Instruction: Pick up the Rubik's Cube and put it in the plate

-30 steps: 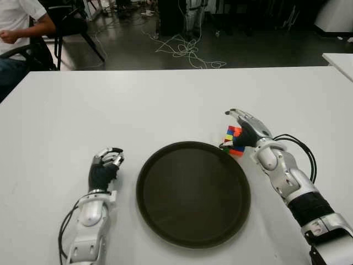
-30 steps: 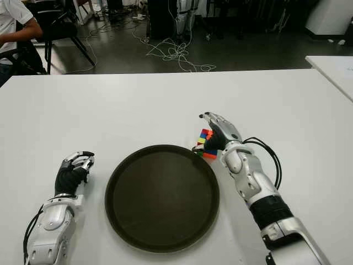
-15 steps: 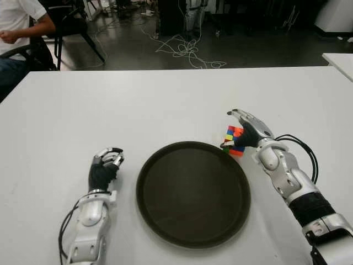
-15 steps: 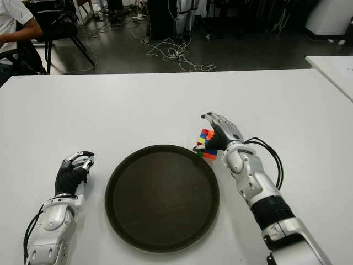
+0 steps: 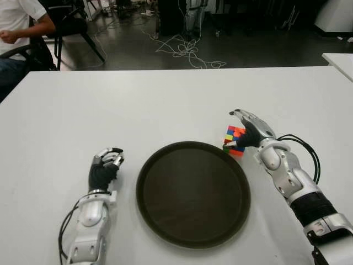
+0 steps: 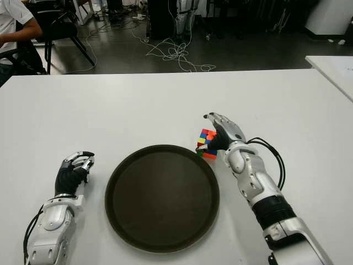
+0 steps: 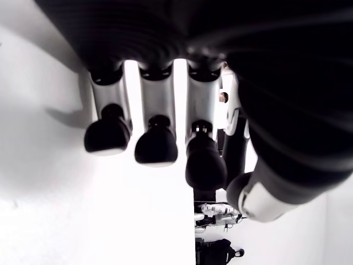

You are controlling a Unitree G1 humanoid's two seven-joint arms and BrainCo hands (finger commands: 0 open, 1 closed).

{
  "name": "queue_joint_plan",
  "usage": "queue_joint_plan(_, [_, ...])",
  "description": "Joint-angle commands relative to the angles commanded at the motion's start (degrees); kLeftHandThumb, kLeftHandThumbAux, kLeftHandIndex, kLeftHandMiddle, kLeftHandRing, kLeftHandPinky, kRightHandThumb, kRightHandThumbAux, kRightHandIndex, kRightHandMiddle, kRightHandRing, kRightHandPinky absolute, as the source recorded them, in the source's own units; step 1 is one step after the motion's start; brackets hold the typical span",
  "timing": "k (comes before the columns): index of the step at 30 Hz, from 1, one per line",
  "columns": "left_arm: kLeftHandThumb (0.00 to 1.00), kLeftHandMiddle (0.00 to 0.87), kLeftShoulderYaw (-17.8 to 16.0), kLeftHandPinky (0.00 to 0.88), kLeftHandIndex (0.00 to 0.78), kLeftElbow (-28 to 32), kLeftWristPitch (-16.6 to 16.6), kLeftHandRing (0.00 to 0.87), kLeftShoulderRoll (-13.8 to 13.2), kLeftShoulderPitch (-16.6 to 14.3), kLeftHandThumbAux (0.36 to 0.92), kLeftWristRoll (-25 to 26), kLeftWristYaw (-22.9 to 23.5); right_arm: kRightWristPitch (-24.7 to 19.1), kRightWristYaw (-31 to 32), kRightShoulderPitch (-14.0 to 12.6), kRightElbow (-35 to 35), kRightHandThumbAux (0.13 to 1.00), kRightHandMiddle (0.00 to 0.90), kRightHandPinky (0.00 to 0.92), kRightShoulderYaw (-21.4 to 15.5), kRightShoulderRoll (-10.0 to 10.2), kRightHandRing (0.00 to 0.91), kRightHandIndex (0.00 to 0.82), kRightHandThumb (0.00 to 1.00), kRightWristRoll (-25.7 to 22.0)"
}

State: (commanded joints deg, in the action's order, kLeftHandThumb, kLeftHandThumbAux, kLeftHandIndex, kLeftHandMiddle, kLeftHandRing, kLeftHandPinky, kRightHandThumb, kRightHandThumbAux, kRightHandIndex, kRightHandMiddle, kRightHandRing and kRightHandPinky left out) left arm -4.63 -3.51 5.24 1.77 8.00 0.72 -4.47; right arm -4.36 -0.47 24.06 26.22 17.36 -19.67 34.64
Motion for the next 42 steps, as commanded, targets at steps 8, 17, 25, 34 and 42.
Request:
queue_joint_plan(8, [0.71,0.807,0.3,0.805,0.444,-0.2,-0.4,0.815,-0.4,0.0,0.705,-0.5,0.0,1.7,-1.6,1.8,3.7,0.75,0.0,0.0,-0.3,0.0,0.0,0.0,0.0,-0.2])
queue_joint_plan(17, [0.709,0.811,0.2,0.81,0.443,0.2,0.2,0.817,0.0,0.0,0.705,-0.6,-0.3,3.4,-3.0,3.3,7.4,0.743,0.0,0.0,-0.2,0.2,0.0,0.0,0.0,-0.6])
queue_joint_plan(25, [0.71,0.808,-0.1,0.806,0.443,0.1,0.5,0.815,0.3,-0.3,0.705,-0.3,-0.6,4.7,-3.3,4.6,9.9,0.739,0.0,0.0,-0.1,0.4,0.0,0.0,0.0,-1.2])
queue_joint_plan(34, [0.71,0.812,-0.1,0.814,0.443,-0.4,-0.1,0.82,0.0,-0.4,0.705,0.0,0.2,4.8,-3.0,5.3,10.9,0.746,0.0,0.0,0.1,0.4,0.0,0.0,0.0,-1.7])
queue_joint_plan(42, [0.709,0.811,-0.2,0.809,0.444,-0.8,-1.1,0.82,-0.2,-0.3,0.705,0.1,0.7,4.9,-3.4,5.7,11.9,0.746,0.0,0.0,0.6,0.3,0.0,0.0,0.0,-1.2])
